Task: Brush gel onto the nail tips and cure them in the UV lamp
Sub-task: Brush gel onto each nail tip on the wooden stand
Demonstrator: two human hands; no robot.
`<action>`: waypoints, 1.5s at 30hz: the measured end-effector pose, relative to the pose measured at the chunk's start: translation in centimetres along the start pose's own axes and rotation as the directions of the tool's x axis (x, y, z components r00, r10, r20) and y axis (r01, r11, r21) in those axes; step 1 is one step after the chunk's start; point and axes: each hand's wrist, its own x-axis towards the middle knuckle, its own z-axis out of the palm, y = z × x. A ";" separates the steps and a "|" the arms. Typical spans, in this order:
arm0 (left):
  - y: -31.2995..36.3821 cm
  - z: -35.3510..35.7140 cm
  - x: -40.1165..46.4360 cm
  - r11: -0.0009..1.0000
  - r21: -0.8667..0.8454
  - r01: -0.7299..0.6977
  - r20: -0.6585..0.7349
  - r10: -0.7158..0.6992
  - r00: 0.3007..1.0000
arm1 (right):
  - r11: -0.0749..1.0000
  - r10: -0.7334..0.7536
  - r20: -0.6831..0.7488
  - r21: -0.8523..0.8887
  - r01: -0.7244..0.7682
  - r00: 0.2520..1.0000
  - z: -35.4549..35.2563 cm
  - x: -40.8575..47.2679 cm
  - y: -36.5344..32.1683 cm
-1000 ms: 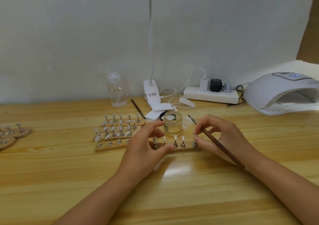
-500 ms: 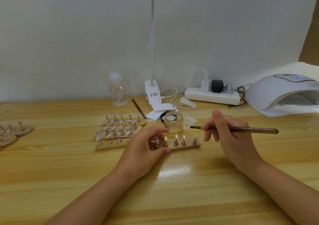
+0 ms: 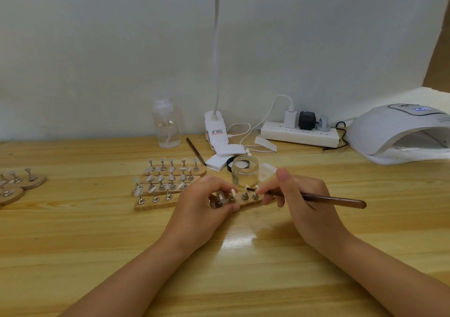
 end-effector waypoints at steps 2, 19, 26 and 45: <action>0.0 0.0 0.0 1.000 -0.003 0.003 0.001 -0.003 1.000 | 0.998 0.010 -0.006 0.058 -0.009 1.000 0.0 -0.1 0.0; 0.1 -0.1 0.0 1.000 0.011 0.014 0.018 -0.014 1.000 | 0.996 0.032 -0.132 0.087 -0.021 0.991 -0.3 0.2 0.3; 0.1 -0.1 0.0 1.000 0.011 0.019 0.019 -0.019 1.000 | 0.995 0.044 -0.124 0.095 -0.032 0.991 -0.4 0.2 0.3; -0.2 0.0 0.0 1.000 0.003 0.016 0.011 -0.016 1.000 | 0.998 0.066 -0.220 -0.002 -0.068 0.973 -1.3 0.5 1.0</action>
